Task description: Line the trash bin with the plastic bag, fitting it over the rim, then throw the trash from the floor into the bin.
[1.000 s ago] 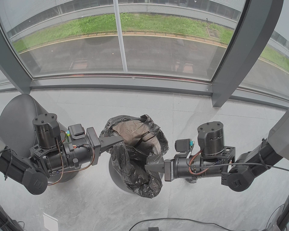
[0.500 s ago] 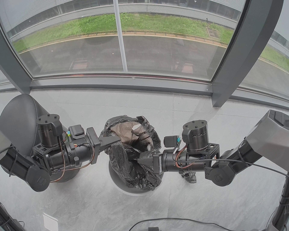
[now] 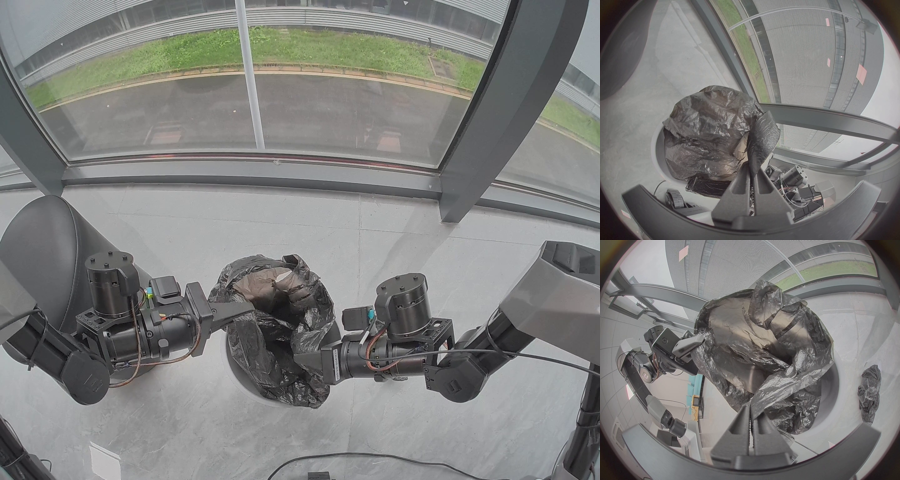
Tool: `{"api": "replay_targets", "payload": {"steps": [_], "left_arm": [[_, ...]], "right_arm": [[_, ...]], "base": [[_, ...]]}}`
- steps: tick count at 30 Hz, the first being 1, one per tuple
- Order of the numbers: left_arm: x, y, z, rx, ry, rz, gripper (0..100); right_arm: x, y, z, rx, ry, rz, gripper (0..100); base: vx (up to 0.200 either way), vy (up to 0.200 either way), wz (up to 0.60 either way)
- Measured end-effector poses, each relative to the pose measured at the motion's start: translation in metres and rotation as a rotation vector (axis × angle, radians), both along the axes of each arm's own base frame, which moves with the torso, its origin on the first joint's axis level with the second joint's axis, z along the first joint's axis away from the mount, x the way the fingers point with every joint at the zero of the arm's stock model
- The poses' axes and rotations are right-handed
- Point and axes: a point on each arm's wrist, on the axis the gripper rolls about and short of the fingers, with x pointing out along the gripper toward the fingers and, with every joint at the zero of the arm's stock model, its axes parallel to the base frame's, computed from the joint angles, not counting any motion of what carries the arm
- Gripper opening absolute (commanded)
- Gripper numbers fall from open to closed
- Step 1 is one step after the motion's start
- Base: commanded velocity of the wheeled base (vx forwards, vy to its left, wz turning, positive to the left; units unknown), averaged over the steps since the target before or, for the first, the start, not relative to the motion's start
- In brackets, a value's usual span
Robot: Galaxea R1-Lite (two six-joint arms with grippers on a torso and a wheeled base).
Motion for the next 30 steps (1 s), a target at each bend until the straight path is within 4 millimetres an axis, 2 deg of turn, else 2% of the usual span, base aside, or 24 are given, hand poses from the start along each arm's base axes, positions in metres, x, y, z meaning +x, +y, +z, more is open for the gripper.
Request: {"api": "replay_targets", "payload": {"steps": [16, 25, 30], "left_arm": [[-0.015, 0.004, -0.02, 0.019, 0.094, -0.034, 0], [-0.015, 0.004, -0.024, 0.023, 0.11, -0.036, 0], [-0.01, 0.009, -0.033, 0.033, 0.141, -0.015, 0]], "right_arm": [[-0.037, -0.034, -0.025, -0.029, 0.036, -0.016, 0], [-0.04, -0.048, -0.029, 0.002, 0.011, -0.043, 0], [-0.032, -0.058, -0.037, -0.012, 0.032, -0.083, 0]], "base": [[0.0, 0.0, 0.0], [0.0, 0.0, 0.0], [0.0, 0.0, 0.0]]}}
